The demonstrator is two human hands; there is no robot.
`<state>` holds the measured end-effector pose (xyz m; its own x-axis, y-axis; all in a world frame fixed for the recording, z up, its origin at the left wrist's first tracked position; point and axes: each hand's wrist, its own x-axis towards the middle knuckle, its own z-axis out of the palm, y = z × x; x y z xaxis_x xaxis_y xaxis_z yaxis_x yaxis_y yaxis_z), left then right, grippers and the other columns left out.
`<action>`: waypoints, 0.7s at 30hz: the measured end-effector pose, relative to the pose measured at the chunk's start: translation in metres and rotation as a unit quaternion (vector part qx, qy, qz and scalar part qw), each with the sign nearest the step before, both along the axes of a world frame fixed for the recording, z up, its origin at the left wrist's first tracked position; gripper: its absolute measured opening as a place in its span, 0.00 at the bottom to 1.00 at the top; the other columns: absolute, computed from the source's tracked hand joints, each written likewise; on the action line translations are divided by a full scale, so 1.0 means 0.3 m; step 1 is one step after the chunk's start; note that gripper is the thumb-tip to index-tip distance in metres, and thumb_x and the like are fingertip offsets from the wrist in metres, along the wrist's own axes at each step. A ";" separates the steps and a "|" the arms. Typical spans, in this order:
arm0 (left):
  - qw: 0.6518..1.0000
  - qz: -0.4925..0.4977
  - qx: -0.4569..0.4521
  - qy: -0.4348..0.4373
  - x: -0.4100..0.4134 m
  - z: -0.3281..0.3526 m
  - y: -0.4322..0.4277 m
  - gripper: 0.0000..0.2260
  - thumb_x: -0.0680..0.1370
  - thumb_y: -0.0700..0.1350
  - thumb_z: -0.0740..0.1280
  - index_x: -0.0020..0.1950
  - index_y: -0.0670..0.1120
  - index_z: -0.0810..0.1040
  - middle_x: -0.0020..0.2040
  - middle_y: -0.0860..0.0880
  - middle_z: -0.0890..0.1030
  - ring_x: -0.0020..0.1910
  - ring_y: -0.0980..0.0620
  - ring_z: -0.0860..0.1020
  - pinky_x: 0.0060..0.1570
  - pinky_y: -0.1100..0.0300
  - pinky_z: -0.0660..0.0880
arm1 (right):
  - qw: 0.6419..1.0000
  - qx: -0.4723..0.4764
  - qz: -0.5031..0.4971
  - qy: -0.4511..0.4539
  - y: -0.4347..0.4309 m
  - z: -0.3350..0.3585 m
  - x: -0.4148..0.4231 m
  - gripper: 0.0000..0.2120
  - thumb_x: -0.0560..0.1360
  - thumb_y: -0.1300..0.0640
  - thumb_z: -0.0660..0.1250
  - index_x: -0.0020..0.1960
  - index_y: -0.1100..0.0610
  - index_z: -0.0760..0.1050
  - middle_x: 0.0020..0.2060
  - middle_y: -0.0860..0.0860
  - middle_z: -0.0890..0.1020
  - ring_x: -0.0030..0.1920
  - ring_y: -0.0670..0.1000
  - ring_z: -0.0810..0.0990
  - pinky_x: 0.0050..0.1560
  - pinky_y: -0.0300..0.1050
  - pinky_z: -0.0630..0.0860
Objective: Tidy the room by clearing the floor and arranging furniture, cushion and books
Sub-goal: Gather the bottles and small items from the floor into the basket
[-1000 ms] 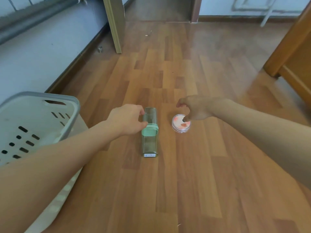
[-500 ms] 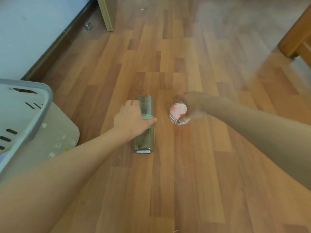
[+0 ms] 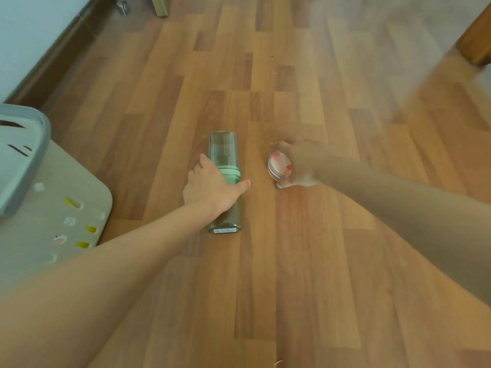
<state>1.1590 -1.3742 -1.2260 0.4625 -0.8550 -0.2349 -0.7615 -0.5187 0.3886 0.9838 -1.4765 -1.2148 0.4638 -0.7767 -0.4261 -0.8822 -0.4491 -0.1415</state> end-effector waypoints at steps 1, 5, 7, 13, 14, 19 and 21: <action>1.000 0.000 -0.006 0.001 0.004 -0.005 0.001 0.49 0.64 0.67 0.72 0.75 0.42 0.56 0.68 0.45 0.70 0.67 0.44 0.69 0.59 0.47 0.70 | 1.000 0.002 -0.001 -0.008 0.006 0.001 0.005 0.46 0.64 0.41 0.78 0.75 0.51 0.59 0.70 0.59 0.65 0.65 0.63 0.71 0.61 0.56 0.73; 1.000 -0.012 -0.025 0.000 0.008 -0.014 0.006 0.47 0.66 0.64 0.72 0.74 0.42 0.56 0.67 0.45 0.71 0.65 0.43 0.71 0.57 0.47 0.72 | 1.000 -0.024 -0.010 0.008 0.045 0.024 0.002 0.41 0.67 0.40 0.74 0.74 0.48 0.60 0.66 0.54 0.69 0.62 0.60 0.74 0.57 0.53 0.75; 0.999 -0.014 -0.029 0.003 0.009 -0.011 0.014 0.46 0.66 0.63 0.71 0.74 0.42 0.56 0.66 0.45 0.71 0.64 0.43 0.71 0.57 0.47 0.72 | 0.999 -0.036 -0.012 0.016 0.052 0.026 0.006 0.42 0.66 0.38 0.74 0.75 0.46 0.60 0.65 0.52 0.70 0.61 0.58 0.74 0.56 0.53 0.76; 0.999 -0.025 -0.044 0.016 0.037 0.032 0.035 0.44 0.66 0.62 0.71 0.74 0.42 0.57 0.65 0.46 0.72 0.63 0.44 0.72 0.55 0.48 0.73 | 0.999 -0.038 -0.002 0.000 0.082 0.070 0.055 0.42 0.65 0.36 0.73 0.74 0.45 0.61 0.63 0.50 0.71 0.59 0.58 0.76 0.55 0.54 0.76; 0.998 -0.026 -0.048 0.014 0.049 0.051 0.047 0.44 0.67 0.62 0.71 0.74 0.42 0.57 0.65 0.46 0.72 0.63 0.44 0.72 0.54 0.49 0.73 | 0.999 -0.038 0.000 -0.003 0.091 0.082 0.068 0.42 0.64 0.36 0.73 0.74 0.45 0.61 0.62 0.50 0.71 0.58 0.58 0.77 0.55 0.54 0.76; 0.996 -0.052 -0.077 0.010 0.091 0.137 0.093 0.39 0.65 0.62 0.70 0.69 0.44 0.62 0.59 0.48 0.75 0.57 0.44 0.74 0.49 0.49 0.74 | 0.998 -0.054 0.010 -0.017 0.126 0.153 0.100 0.43 0.63 0.35 0.73 0.73 0.44 0.62 0.61 0.49 0.72 0.58 0.57 0.77 0.55 0.54 0.76; 0.995 -0.046 -0.084 0.018 0.116 0.184 0.109 0.37 0.65 0.62 0.70 0.67 0.45 0.63 0.57 0.48 0.76 0.55 0.45 0.75 0.49 0.49 0.74 | 0.998 -0.065 0.006 -0.024 0.143 0.196 0.113 0.43 0.64 0.35 0.73 0.74 0.44 0.61 0.63 0.49 0.71 0.59 0.57 0.76 0.55 0.53 0.75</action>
<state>1.1939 -1.3416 -1.1709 0.3738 -0.9220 -0.1011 -0.7868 -0.3729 0.4919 1.0178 -1.4337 -1.1560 0.4914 -0.8182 -0.2985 -0.8700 -0.4773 -0.1238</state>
